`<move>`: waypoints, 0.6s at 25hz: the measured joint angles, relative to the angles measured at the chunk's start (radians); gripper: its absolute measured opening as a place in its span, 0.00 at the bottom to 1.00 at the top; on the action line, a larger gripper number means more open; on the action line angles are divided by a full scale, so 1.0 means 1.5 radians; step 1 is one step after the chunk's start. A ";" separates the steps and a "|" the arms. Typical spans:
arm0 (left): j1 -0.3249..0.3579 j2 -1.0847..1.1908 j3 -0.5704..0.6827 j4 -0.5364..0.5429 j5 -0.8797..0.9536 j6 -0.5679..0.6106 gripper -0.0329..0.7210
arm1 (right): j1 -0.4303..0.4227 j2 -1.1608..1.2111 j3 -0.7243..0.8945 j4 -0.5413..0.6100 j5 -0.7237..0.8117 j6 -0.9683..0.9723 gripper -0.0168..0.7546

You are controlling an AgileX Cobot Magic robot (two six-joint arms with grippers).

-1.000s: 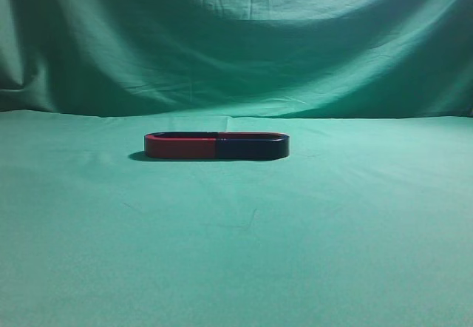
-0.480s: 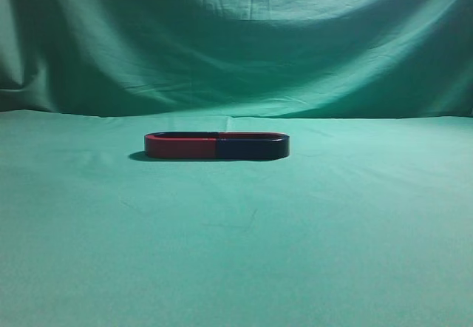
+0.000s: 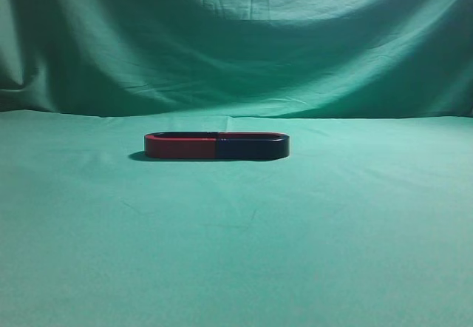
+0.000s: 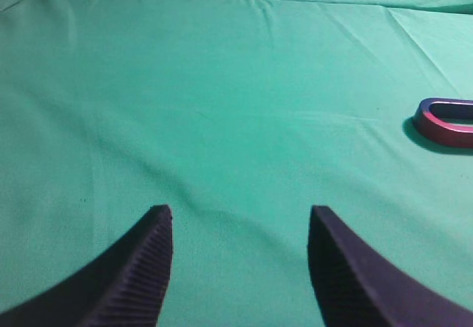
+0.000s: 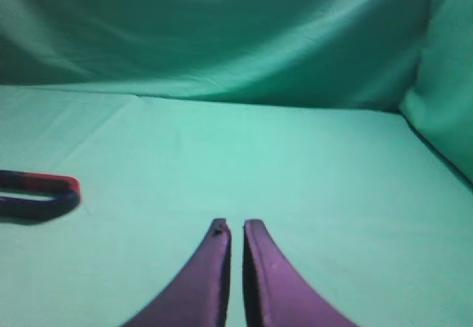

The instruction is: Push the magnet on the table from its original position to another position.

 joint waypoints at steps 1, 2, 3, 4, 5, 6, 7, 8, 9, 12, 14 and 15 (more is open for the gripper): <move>0.000 0.000 0.000 0.000 0.000 0.000 0.57 | -0.013 -0.012 0.013 0.000 -0.001 0.002 0.02; 0.000 0.000 0.000 0.000 0.000 0.000 0.57 | -0.024 -0.018 0.021 0.002 0.002 0.004 0.02; 0.000 0.000 0.000 0.000 0.000 0.000 0.57 | -0.036 -0.019 0.025 0.003 0.002 0.007 0.02; 0.000 0.000 0.000 0.000 0.000 0.000 0.57 | -0.047 -0.020 0.026 0.006 0.002 0.009 0.02; 0.000 0.000 0.000 0.000 0.000 0.000 0.57 | -0.057 -0.020 0.026 0.011 0.009 0.011 0.02; 0.000 0.000 0.000 0.000 0.000 0.000 0.57 | -0.063 -0.021 0.026 0.012 0.023 0.014 0.02; 0.000 0.000 0.000 0.000 0.000 0.000 0.57 | -0.068 -0.021 0.026 0.014 0.038 0.015 0.02; 0.000 0.000 0.000 0.000 0.000 0.000 0.57 | -0.071 -0.022 0.026 0.015 0.058 0.016 0.02; 0.000 0.000 0.000 0.000 0.000 0.000 0.57 | -0.071 -0.023 0.026 0.017 0.078 0.017 0.02; 0.000 0.000 0.000 0.000 0.000 0.000 0.57 | -0.071 -0.023 0.026 0.017 0.110 0.017 0.02; 0.000 0.000 0.000 0.000 0.000 0.000 0.57 | -0.073 -0.023 0.027 0.017 0.117 0.017 0.02; 0.000 0.000 0.000 0.000 0.000 0.000 0.57 | -0.073 -0.023 0.027 0.017 0.118 0.017 0.02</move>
